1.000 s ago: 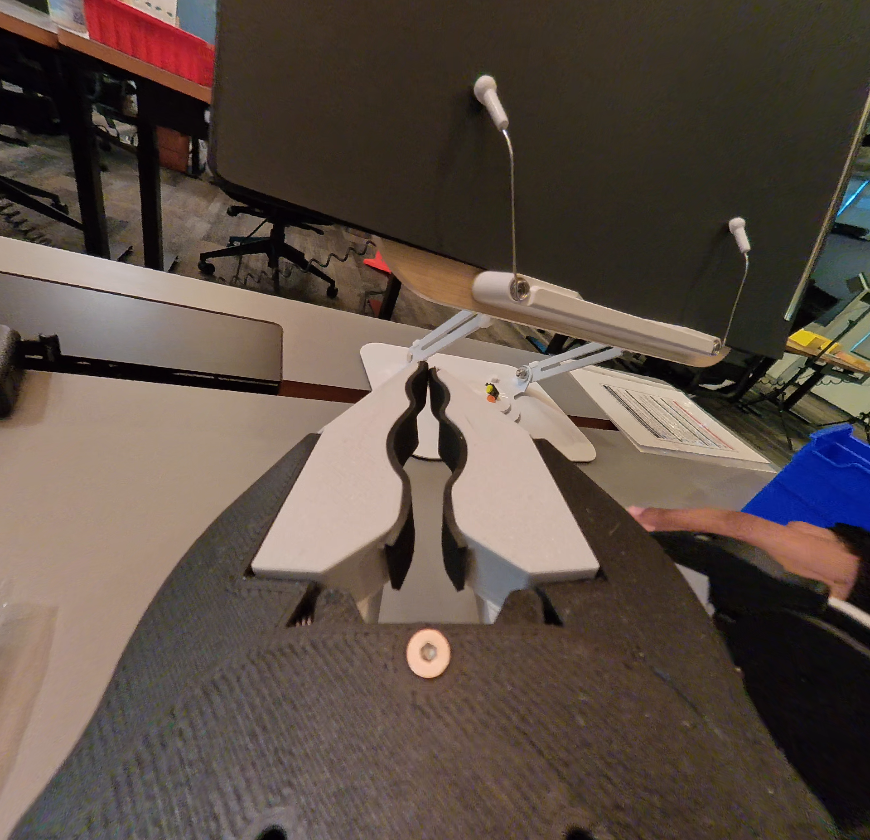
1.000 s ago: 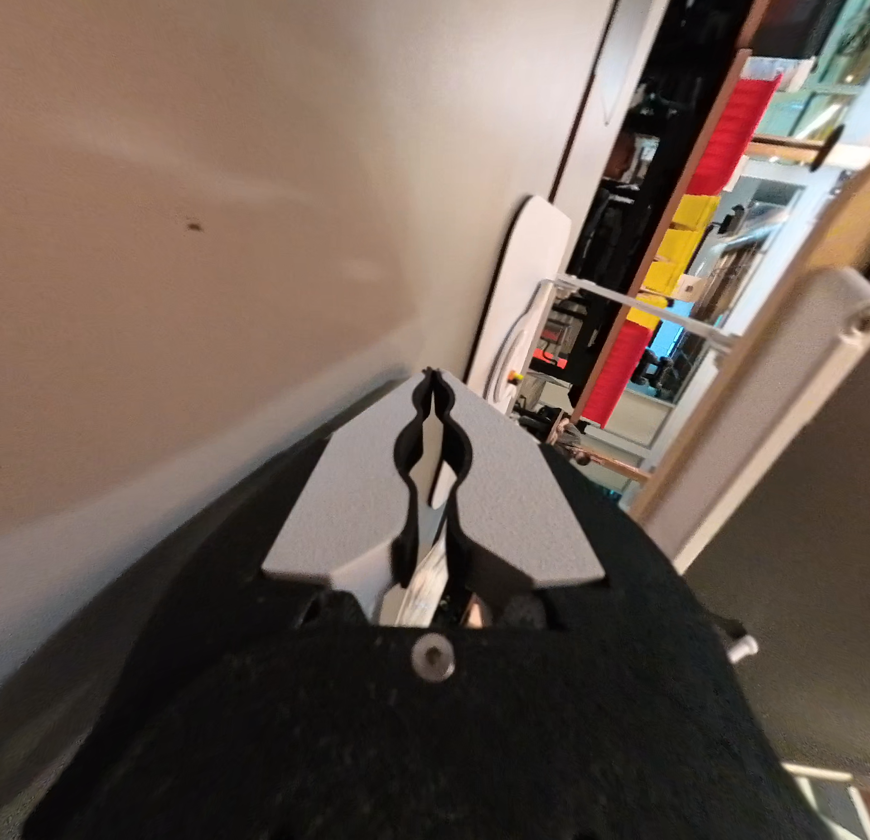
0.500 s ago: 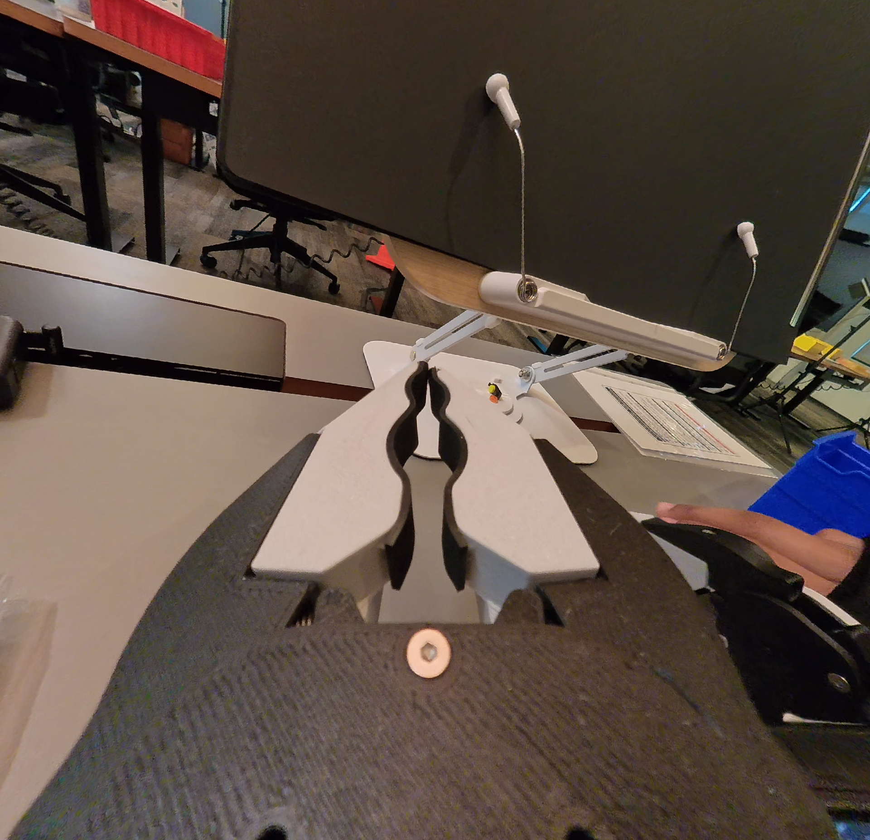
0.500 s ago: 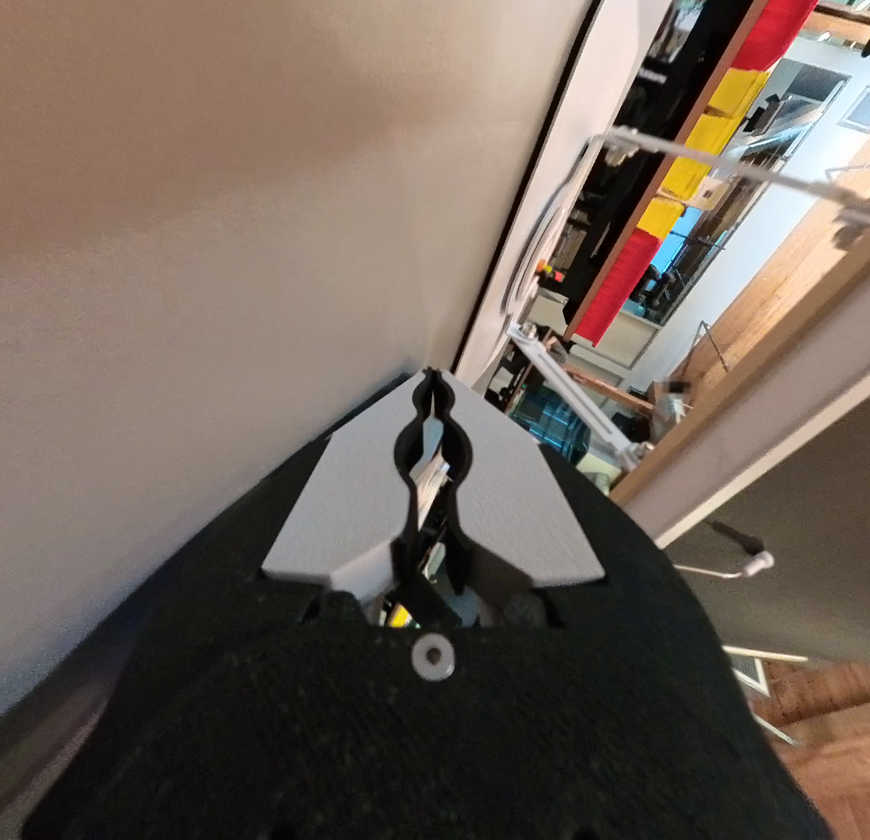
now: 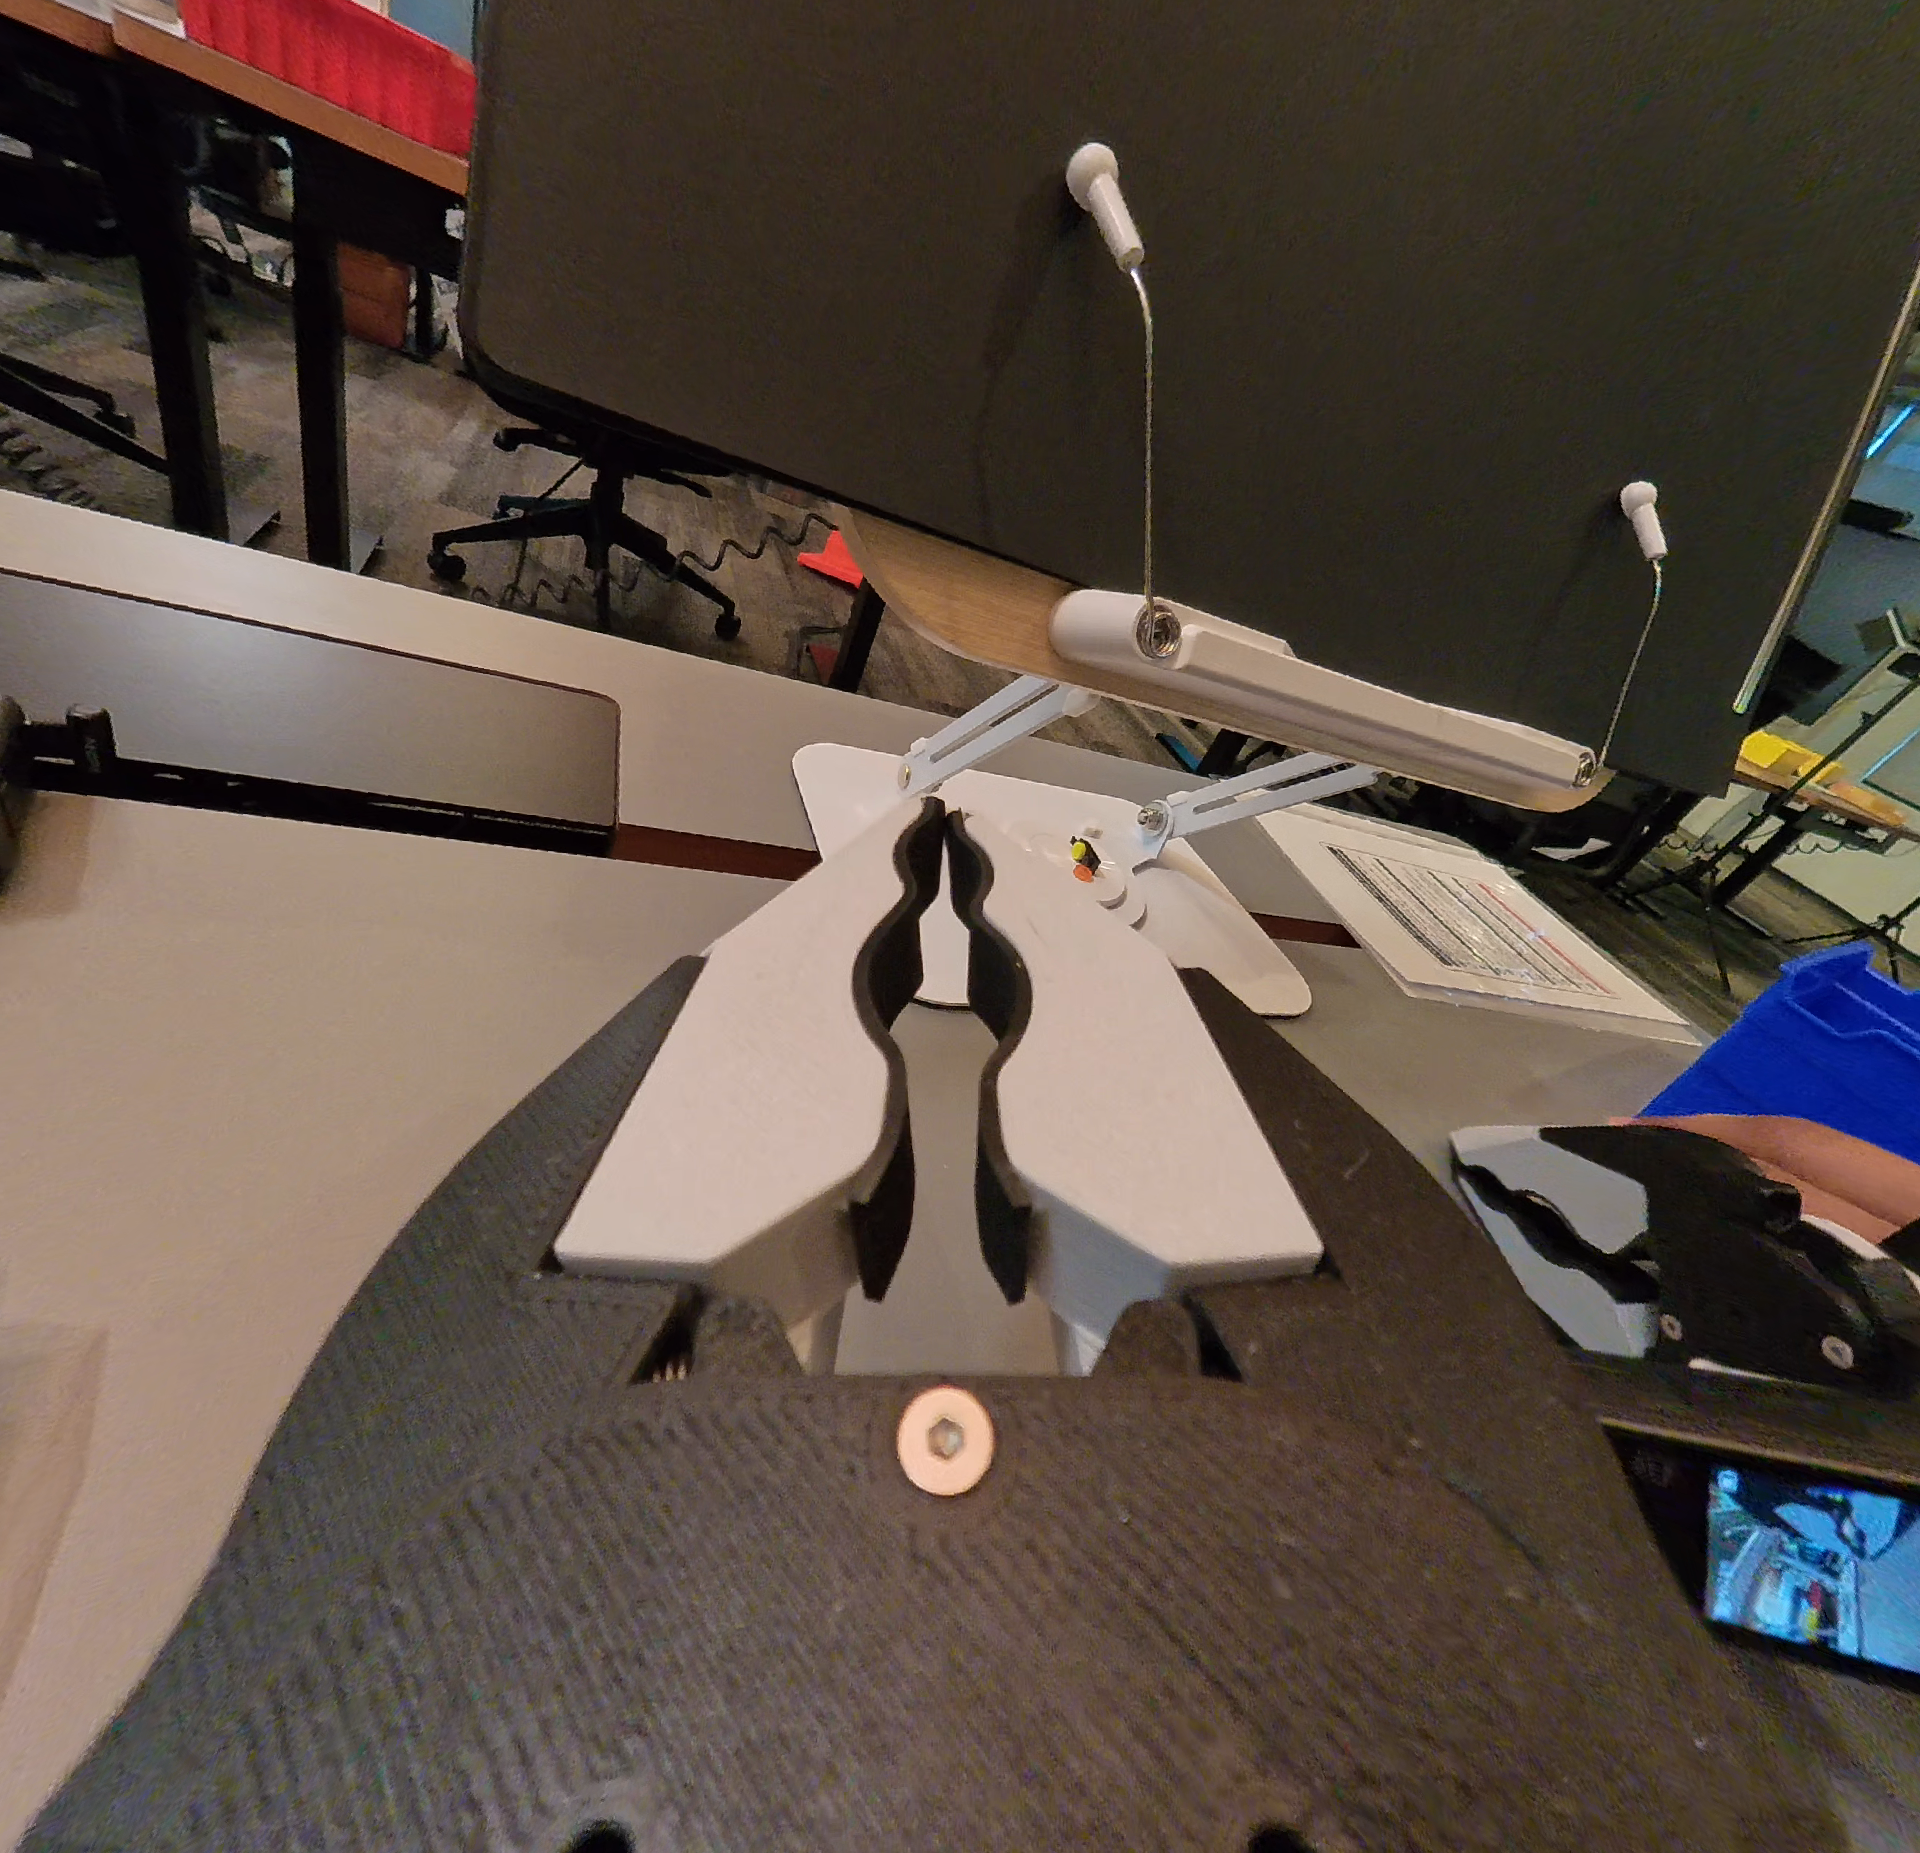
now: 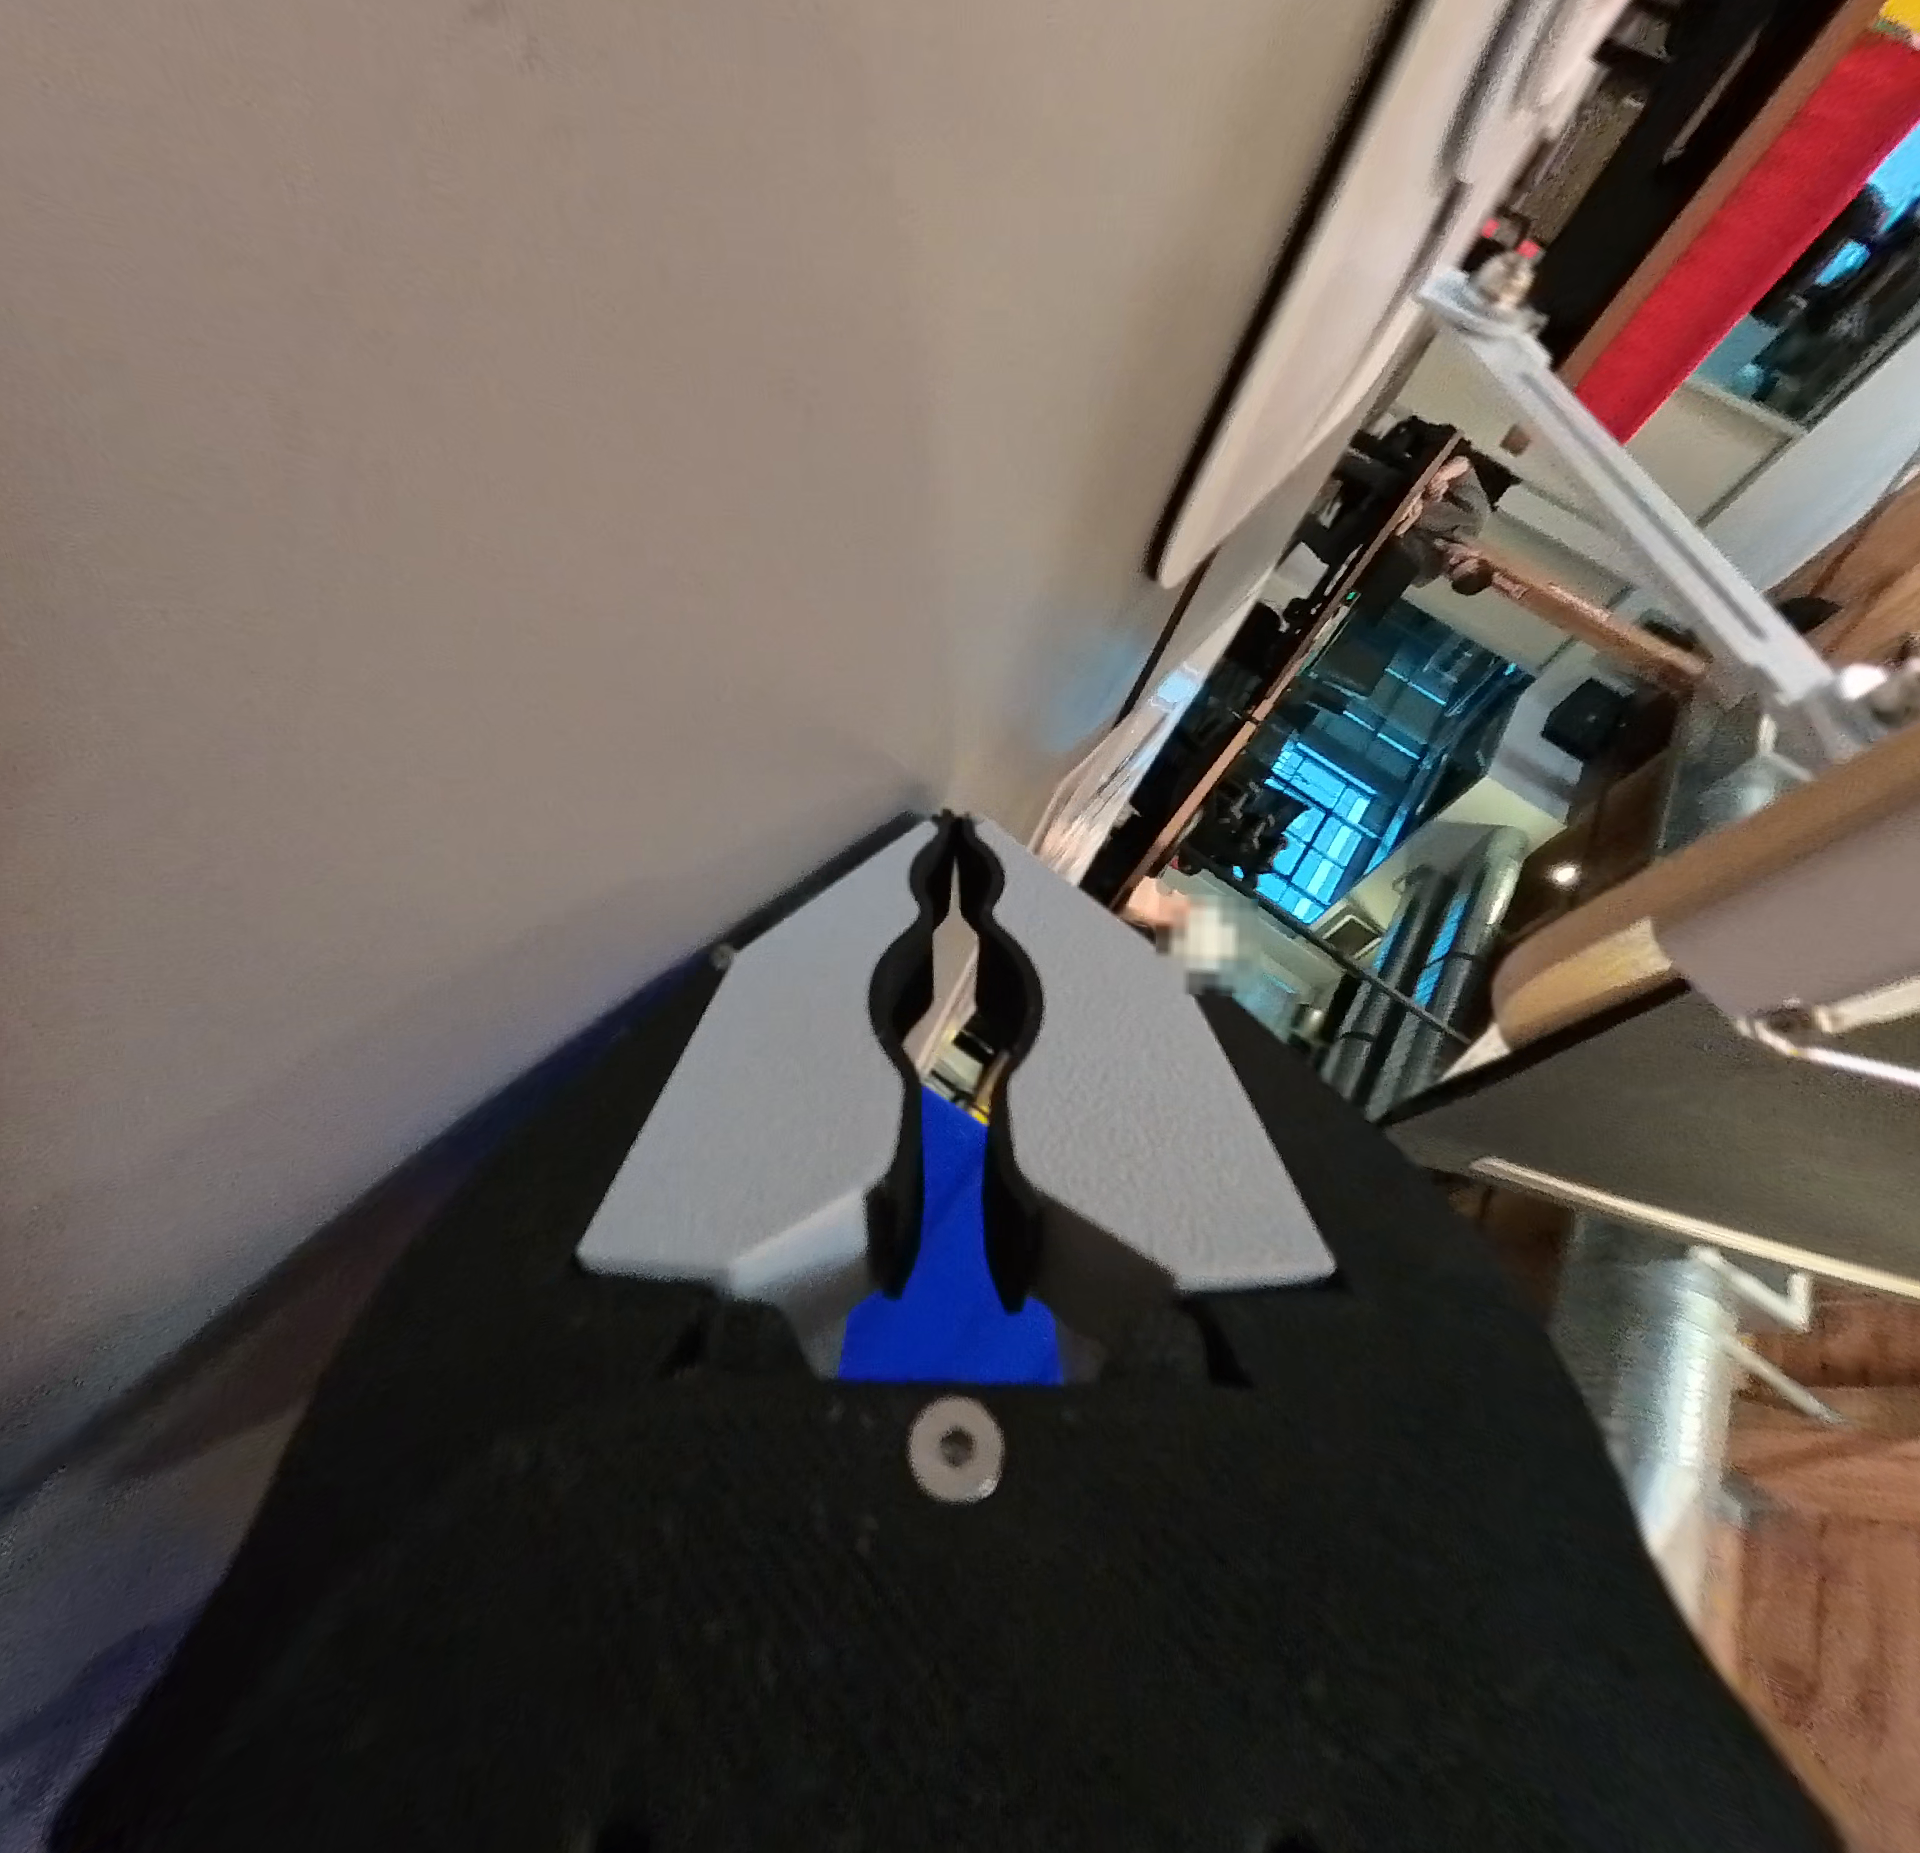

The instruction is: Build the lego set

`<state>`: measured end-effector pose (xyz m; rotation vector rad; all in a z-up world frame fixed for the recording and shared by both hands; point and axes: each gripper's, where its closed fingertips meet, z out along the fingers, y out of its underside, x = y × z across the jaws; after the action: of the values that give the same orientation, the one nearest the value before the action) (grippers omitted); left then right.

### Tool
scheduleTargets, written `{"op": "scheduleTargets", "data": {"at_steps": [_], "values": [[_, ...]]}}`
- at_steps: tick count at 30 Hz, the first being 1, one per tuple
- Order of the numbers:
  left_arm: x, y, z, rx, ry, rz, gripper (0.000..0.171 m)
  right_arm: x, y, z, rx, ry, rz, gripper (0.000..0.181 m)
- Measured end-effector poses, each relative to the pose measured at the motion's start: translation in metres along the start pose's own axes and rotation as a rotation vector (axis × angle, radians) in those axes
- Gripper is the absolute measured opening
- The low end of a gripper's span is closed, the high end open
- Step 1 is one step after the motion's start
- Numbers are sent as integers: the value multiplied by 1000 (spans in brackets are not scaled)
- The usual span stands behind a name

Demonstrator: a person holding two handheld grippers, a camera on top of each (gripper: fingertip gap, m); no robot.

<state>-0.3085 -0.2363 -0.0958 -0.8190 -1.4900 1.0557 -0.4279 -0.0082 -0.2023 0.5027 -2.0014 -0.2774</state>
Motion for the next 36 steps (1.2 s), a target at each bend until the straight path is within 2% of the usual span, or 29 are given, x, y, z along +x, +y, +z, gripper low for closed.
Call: {"op": "scheduleTargets", "data": {"at_steps": [3,7,10,12,15,18,21,24,26,28,31,34,36], "values": [[0,0,0,-1,-2,-1,0,25,3,-12,48,49,169,0],[4,3,1,-11,14,1,0,75,25,-46,151,140,482,0],[27,15,5,-70,135,20,0,88,40,-76,277,125,722,0],[53,31,5,-154,275,33,4,83,44,-93,367,80,861,0],[92,53,-2,-244,462,110,21,64,34,-119,515,7,987,0],[127,69,-17,-303,637,215,30,33,5,-144,679,-119,1061,1],[152,85,-32,-376,779,277,38,-10,-24,-156,764,-344,1125,7],[161,104,-39,-492,828,326,51,-37,-37,-169,867,-556,1218,19],[162,120,-40,-585,823,365,55,-46,-35,-181,962,-684,1274,33],[164,137,-41,-676,818,431,56,-48,-27,-196,1070,-784,1313,38],[168,164,-38,-790,835,603,55,-40,-8,-219,1263,-801,1335,41],[165,177,-11,-732,796,902,57,-39,3,-229,1332,-772,1351,40],[169,173,11,-632,794,998,51,-41,3,-235,1350,-767,1325,40]]}}
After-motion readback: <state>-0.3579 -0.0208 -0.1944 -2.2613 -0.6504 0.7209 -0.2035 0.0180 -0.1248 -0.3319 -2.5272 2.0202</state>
